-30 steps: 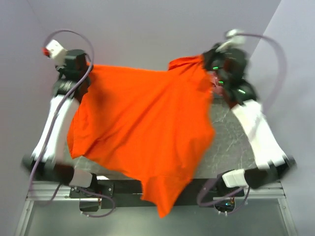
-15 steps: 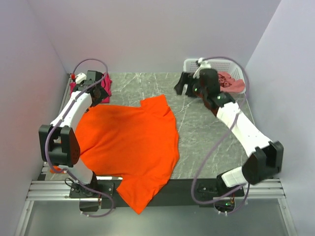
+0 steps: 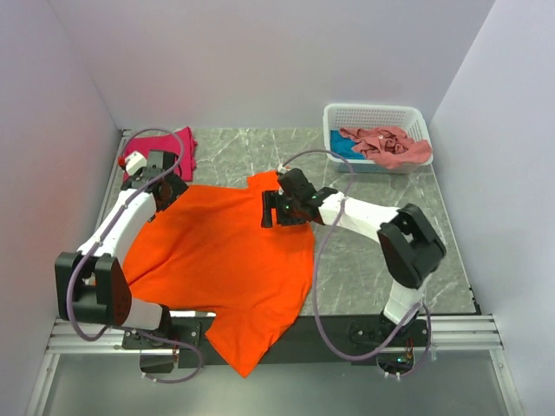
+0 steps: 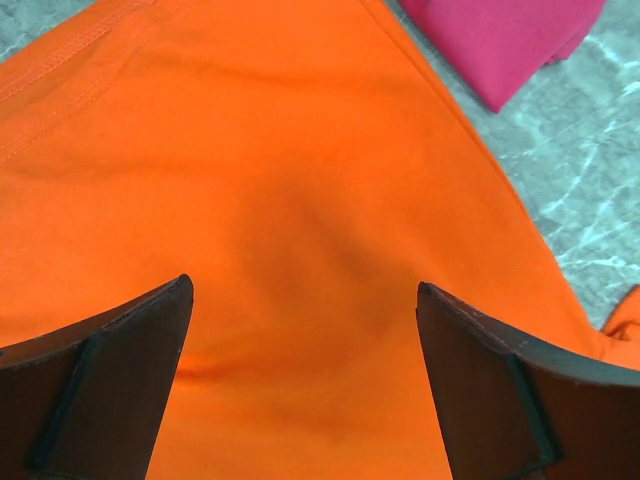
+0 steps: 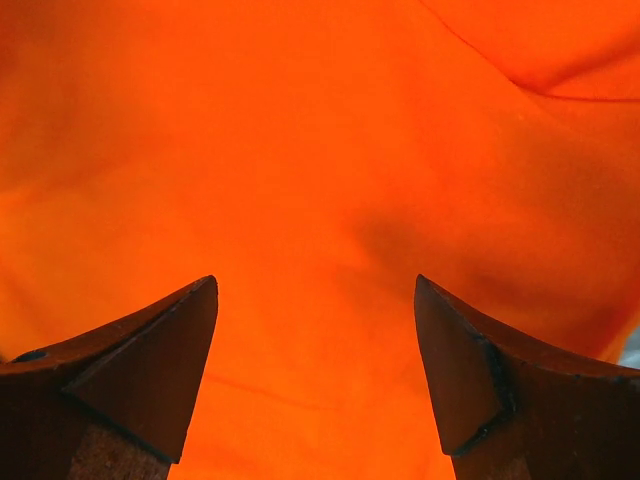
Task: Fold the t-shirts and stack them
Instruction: Flatten the tshirt out
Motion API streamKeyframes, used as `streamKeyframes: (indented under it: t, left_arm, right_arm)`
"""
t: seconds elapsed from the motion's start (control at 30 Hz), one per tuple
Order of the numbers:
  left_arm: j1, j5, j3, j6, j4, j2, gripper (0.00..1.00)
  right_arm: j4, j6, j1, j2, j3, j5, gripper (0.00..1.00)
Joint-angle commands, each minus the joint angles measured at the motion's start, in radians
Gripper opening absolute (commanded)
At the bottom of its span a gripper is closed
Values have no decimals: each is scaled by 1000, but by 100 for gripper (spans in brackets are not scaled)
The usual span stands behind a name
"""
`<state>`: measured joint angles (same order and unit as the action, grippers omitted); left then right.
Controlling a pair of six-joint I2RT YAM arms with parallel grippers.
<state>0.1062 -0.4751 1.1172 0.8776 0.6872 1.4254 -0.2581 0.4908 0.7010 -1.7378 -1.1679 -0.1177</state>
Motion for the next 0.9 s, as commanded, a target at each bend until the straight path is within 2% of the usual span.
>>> streamKeyframes:
  t: [0.0, 0.13, 0.33, 0.63, 0.73, 0.87]
  left_arm:
    - [1, 12, -55, 8, -80, -62, 99]
    - [1, 47, -85, -5, -126, -74, 100]
    - [0, 87, -103, -11, -155, -62, 99]
    - [0, 133, -126, -32, -190, -39, 99]
    - [1, 159, -126, -45, -199, -17, 99]
    - [1, 182, -126, -49, -210, 10, 99]
  right_arm:
    - [-56, 28, 0, -46, -78, 67, 85]
    - [-81, 48, -5, -89, -43, 116, 85]
    - [-79, 65, -73, -91, 39, 160, 85]
    - [-62, 31, -323, -69, 169, 174, 85]
    - [-34, 5, -400, -36, 201, 89, 83]
    - [-65, -20, -414, 10, 156, 107, 82]
